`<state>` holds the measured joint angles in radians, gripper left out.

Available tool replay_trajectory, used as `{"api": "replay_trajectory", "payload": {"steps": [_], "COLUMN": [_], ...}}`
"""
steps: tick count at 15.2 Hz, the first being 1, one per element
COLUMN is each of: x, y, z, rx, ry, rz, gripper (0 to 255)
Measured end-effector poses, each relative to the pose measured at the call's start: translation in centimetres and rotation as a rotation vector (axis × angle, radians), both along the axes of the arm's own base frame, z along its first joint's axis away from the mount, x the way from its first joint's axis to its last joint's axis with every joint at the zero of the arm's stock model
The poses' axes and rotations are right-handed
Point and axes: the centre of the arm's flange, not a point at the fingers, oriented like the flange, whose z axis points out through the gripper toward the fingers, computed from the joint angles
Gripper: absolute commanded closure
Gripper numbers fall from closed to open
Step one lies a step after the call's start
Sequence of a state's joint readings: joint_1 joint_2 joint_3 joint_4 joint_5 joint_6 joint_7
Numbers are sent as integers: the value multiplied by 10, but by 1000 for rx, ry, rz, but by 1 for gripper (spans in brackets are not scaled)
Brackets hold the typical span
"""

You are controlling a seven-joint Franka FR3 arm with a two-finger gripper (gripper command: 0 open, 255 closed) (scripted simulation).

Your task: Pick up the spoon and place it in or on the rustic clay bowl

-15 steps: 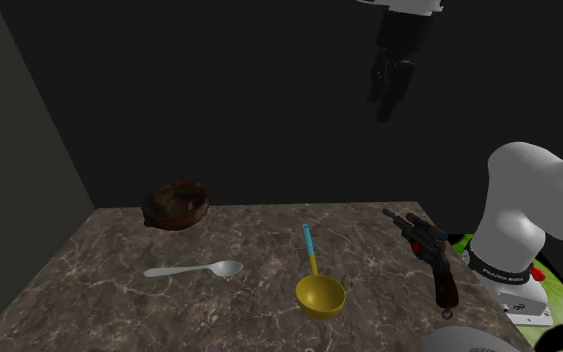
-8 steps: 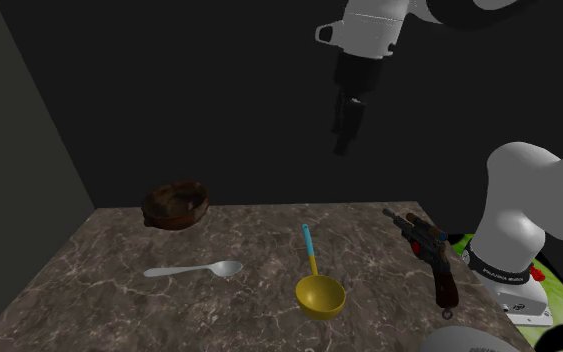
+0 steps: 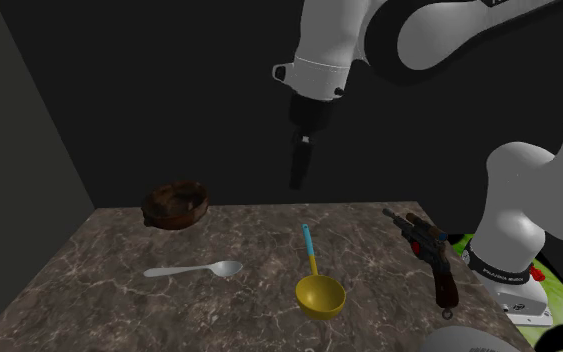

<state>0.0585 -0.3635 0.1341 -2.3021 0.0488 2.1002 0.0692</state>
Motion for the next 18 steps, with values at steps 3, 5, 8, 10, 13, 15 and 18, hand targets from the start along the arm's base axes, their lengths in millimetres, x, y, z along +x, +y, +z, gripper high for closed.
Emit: {"api": "replay_trajectory", "payload": {"steps": [3, 5, 8, 10, 13, 15, 18], "x": [25, 42, 68, 88, 115, 135, 164], "y": [16, 28, 46, 58, 75, 86, 101], "z": [-18, -33, -52, -67, -86, -99, -117], "rx": [17, 29, 46, 58, 75, 87, 104], "ry": [-9, -14, -23, -29, -37, -43, -50], "rz": [-4, -7, -12, -14, -20, -23, -28], "gripper": [0, 0, 0, 0, 0, 0, 0]}}
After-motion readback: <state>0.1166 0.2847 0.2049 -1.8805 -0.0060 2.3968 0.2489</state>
